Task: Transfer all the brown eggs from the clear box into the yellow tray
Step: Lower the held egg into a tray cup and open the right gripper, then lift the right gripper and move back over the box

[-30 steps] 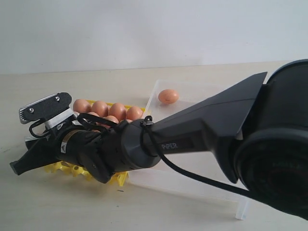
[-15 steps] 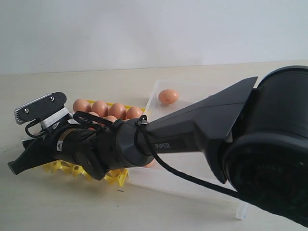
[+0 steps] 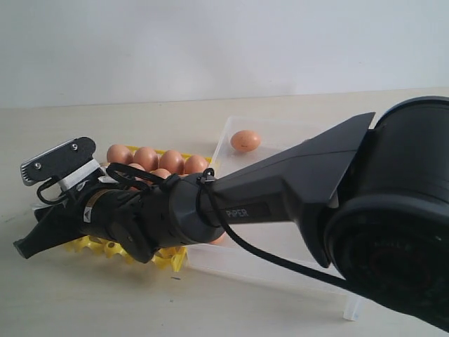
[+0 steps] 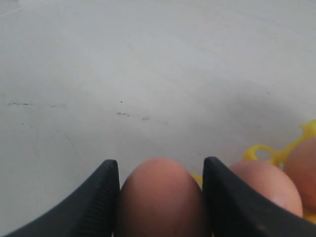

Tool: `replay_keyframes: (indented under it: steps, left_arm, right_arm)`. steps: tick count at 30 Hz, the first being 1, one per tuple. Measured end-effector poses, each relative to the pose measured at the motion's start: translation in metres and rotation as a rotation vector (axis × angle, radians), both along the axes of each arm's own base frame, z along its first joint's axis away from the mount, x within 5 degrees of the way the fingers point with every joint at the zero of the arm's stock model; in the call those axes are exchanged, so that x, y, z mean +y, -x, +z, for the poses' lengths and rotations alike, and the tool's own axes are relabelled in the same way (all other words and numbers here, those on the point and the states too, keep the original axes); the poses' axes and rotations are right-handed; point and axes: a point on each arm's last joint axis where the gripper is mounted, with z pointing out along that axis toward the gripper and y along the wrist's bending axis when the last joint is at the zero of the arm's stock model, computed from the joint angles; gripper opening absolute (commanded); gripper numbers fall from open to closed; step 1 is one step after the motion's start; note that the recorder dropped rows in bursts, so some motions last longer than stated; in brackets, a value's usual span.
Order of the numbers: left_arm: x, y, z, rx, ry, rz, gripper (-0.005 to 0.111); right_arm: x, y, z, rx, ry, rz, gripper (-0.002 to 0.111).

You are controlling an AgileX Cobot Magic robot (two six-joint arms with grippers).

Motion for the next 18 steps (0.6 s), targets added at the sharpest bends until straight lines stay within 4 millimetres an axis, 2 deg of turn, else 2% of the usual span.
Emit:
replay_keyframes:
  steps: [13,16,18]
  left_arm:
    - [0.000,0.000,0.000,0.000,0.000,0.000,0.000]
    - [0.000,0.000,0.000,0.000,0.000,0.000,0.000]
    - [0.000,0.000,0.000,0.000,0.000,0.000,0.000]
  right_arm:
    - [0.000,0.000,0.001,-0.003,-0.001,0.001,0.055]
    - [0.000,-0.001,0.013,-0.023,-0.009,0.006,0.055]
    - [-0.002,-0.002,0.030,-0.041,-0.018,0.011,0.053]
